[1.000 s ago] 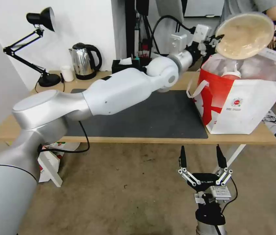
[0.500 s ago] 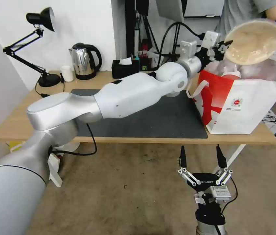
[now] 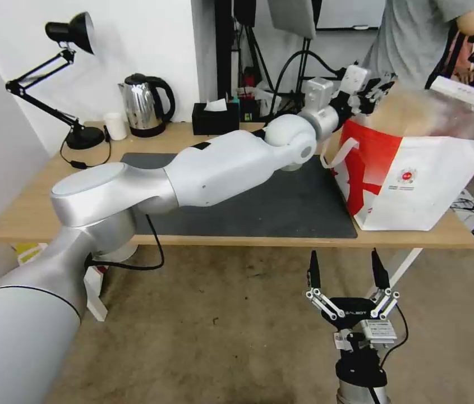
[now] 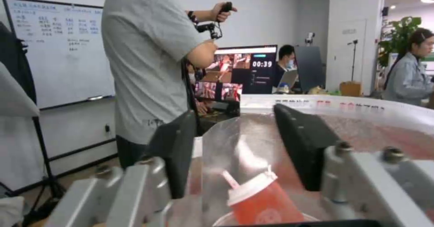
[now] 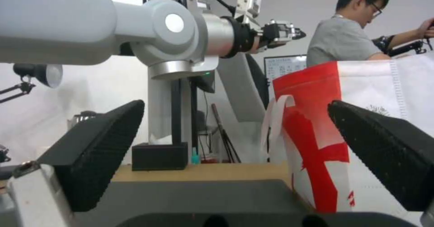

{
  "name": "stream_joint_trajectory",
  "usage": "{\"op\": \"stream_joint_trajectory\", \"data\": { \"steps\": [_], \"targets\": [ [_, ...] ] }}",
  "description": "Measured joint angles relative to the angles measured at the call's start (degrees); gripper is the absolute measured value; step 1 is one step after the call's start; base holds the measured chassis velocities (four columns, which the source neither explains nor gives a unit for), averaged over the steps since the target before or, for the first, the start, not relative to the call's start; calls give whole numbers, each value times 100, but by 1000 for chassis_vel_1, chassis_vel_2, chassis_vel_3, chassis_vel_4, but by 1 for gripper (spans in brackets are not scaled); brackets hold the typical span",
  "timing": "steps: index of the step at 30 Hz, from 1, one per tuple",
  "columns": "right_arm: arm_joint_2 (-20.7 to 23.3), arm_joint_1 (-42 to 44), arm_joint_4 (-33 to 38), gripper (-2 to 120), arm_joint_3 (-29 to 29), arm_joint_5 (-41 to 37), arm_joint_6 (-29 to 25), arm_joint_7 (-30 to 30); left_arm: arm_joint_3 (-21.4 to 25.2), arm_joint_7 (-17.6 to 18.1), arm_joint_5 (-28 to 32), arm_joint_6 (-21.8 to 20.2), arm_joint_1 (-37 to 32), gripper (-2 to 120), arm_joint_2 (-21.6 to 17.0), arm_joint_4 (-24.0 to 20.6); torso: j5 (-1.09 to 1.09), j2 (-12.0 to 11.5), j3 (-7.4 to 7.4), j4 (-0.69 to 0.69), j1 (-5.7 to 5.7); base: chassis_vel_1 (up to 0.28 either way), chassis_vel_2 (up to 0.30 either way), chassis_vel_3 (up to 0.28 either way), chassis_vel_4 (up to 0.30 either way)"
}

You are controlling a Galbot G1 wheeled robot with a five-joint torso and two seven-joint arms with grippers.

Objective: Pick up the trash from the table and place it into the takeout bag.

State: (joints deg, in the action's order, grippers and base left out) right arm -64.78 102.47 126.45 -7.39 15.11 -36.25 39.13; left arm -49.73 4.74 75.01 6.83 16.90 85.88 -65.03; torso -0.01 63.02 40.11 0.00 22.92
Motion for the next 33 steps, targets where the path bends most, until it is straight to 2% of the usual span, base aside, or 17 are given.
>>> {"op": "stream_joint_trajectory", "data": {
  "steps": [2,4,8,9,13,19,26,27,33],
  "targets": [
    [0,0,0,100,0,0,0,0,1,-3,-23,2,-1,59,-29,-3,0,0,0,-1,0,0,0,0,0],
    [0,0,0,100,0,0,0,0,2,-2,-23,1,-1,63,-60,-26,0,0,0,-1,0,0,0,0,0],
    [0,0,0,100,0,0,0,0,41,102,72,-80,27,81,-246,-235,0,0,0,0,0,0,0,0,0],
    [0,0,0,100,0,0,0,0,41,102,72,-80,27,81,-246,-235,0,0,0,0,0,0,0,0,0],
    [0,0,0,100,0,0,0,0,64,140,94,-160,76,98,-585,-528,0,0,0,-1,0,0,0,0,0],
    [0,0,0,100,0,0,0,0,82,190,150,-208,171,100,-1046,-923,-1,0,0,1,0,0,0,0,0],
    [0,0,0,100,0,0,0,0,158,512,229,-236,118,100,-1727,-1716,0,0,0,-1,0,0,0,0,0],
    [0,0,0,100,0,0,0,0,158,512,229,-236,118,100,-1727,-1716,0,0,0,-1,0,0,0,0,0],
    [0,0,0,100,0,0,0,0,240,628,224,-241,59,100,-2297,-2262,-1,0,0,0,-1,0,0,0,0]
  ]
}}
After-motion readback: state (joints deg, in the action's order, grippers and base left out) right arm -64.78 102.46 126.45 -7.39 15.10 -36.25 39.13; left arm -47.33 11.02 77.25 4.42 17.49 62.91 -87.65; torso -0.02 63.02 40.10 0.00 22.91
